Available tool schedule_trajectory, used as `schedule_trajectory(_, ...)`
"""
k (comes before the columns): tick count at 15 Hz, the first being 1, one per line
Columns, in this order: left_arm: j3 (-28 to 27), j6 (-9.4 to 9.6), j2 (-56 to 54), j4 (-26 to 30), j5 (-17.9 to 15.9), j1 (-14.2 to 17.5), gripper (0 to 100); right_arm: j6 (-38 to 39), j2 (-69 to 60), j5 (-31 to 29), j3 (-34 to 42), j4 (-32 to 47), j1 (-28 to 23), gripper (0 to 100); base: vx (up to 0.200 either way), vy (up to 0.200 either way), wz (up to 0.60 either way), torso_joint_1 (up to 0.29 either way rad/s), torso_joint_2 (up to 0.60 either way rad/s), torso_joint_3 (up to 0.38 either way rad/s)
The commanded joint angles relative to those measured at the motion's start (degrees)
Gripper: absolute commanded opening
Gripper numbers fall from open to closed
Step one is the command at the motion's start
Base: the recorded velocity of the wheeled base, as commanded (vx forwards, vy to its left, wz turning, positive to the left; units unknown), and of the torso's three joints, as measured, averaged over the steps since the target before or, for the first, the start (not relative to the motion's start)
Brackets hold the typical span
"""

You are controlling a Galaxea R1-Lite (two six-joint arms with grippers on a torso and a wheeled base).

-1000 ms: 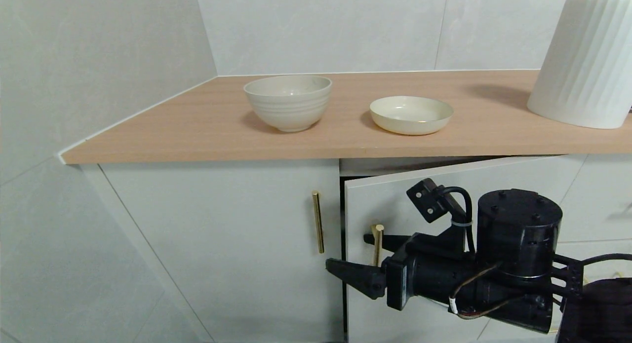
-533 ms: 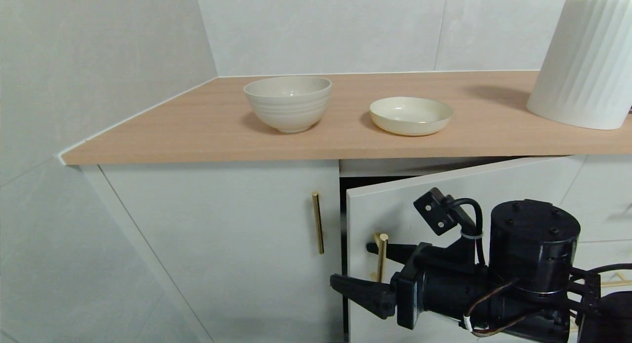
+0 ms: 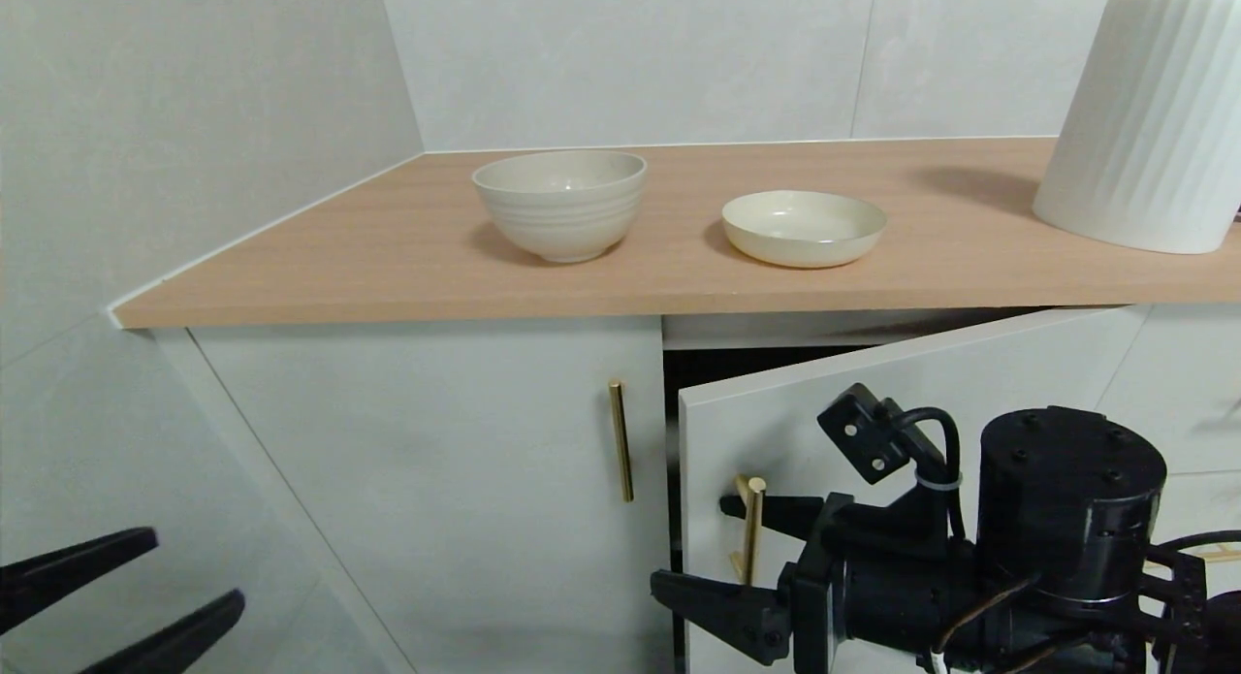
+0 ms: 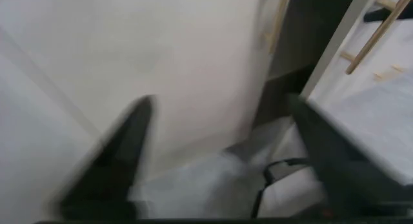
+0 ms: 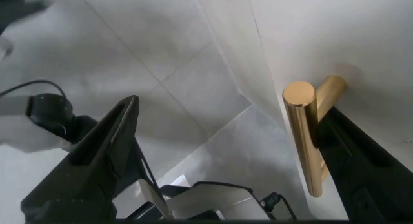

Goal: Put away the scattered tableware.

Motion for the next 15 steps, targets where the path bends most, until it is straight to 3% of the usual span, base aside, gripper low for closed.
schedule_trajectory(1,-4.77,-0.41,20.27,-7.42,-1.24,-7.61,0,0.12,0.92,0.79,0.07,0.20,0.41,100,0.000,0.000,0.00,0.000,0.00,0.000)
schedule_trajectory(4,-7.05,-4.36,25.36,-10.94,-1.24,-14.90,0,0.12,0.92,0.70,0.15,0.20,0.41,100,0.000,0.000,0.00,0.000,0.00,0.000)
schedule_trajectory(5,-8.46,-9.20,28.00,-11.29,-1.41,-20.79,0,0.12,0.92,0.70,0.15,0.20,0.41,100,0.000,0.000,0.00,0.000,0.00,0.000)
schedule_trajectory(7,-9.34,-13.94,31.16,-14.72,-1.41,-25.01,0,0.20,1.01,0.79,0.24,0.20,0.41,100,0.000,0.000,0.00,0.000,0.00,0.000)
schedule_trajectory(10,-9.43,-17.37,36.97,-23.33,-1.24,-28.17,0,0.29,1.80,0.70,0.42,0.20,0.50,100,0.000,0.000,0.00,0.000,0.00,0.000)
schedule_trajectory(13,-8.99,-17.63,44.08,-24.56,-1.24,-29.67,0,0.20,2.15,0.70,0.59,0.20,0.59,100,0.000,0.000,0.00,0.000,0.00,0.000)
schedule_trajectory(15,-9.43,-17.72,48.04,-28.52,-1.24,-29.67,0,0.29,2.24,0.70,0.68,0.20,0.94,100,0.000,0.000,0.00,0.000,0.00,0.000)
